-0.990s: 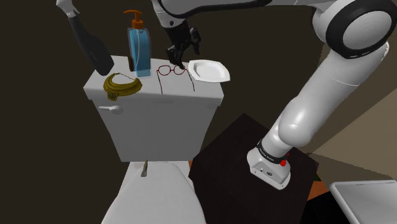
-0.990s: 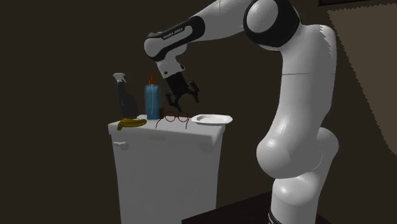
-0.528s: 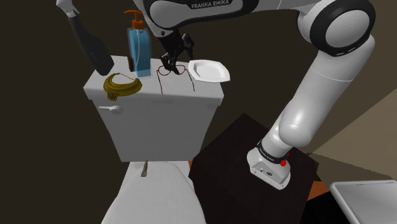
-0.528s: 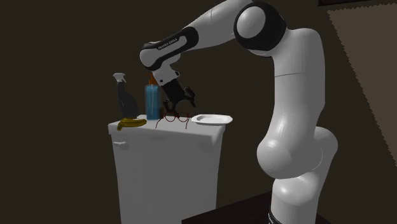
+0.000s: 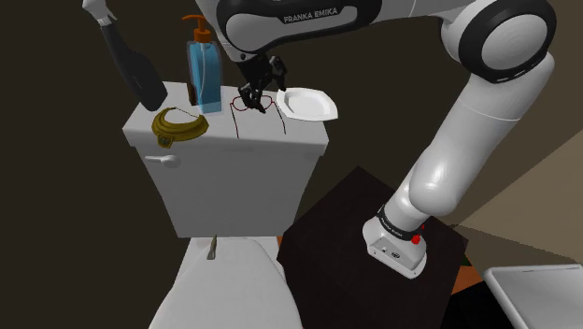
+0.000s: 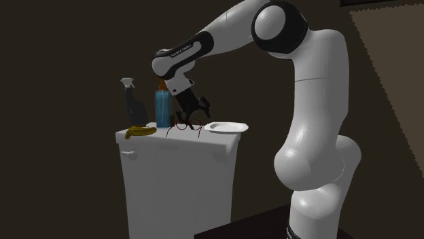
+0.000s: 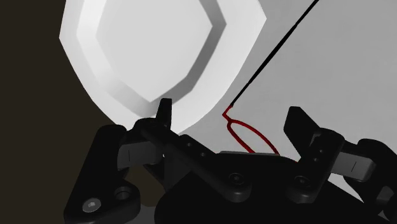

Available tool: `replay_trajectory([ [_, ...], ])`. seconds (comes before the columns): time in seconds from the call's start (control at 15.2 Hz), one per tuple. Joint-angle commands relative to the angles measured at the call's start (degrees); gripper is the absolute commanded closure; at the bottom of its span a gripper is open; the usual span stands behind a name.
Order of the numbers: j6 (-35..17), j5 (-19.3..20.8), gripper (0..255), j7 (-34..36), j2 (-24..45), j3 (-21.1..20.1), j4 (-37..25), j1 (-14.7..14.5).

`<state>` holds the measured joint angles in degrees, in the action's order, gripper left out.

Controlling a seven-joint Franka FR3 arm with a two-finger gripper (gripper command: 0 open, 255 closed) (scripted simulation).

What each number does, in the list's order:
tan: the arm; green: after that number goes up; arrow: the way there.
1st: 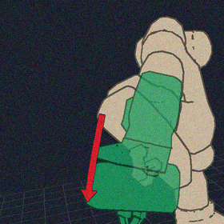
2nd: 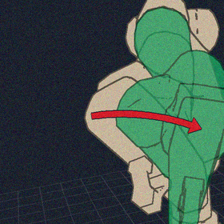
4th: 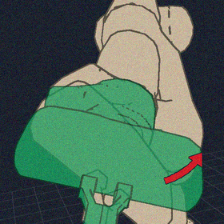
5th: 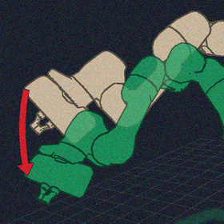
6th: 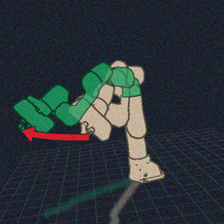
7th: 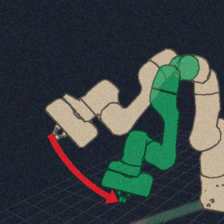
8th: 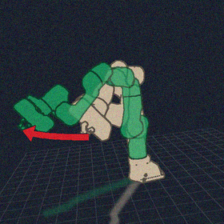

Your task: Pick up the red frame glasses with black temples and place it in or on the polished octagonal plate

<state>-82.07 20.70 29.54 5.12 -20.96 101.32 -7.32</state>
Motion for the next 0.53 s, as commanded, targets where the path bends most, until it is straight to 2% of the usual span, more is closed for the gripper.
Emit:
replay_trajectory([
  [0.0, 0.0, 0.0, 0, 0.0, 0.0, 0.0, 0.0, 0.0],
  [0.07, 0.0, 0.0, 0, 0.0, 0.0, 0.0, 0.0, 0.0],
  [0.13, 0.0, 0.0, 255, 0.0, 0.0, 0.0, 0.0, 0.0],
  [0.46, 0.0, 0.0, 255, 0.0, 0.0, 0.0, 0.0, 0.0],
])
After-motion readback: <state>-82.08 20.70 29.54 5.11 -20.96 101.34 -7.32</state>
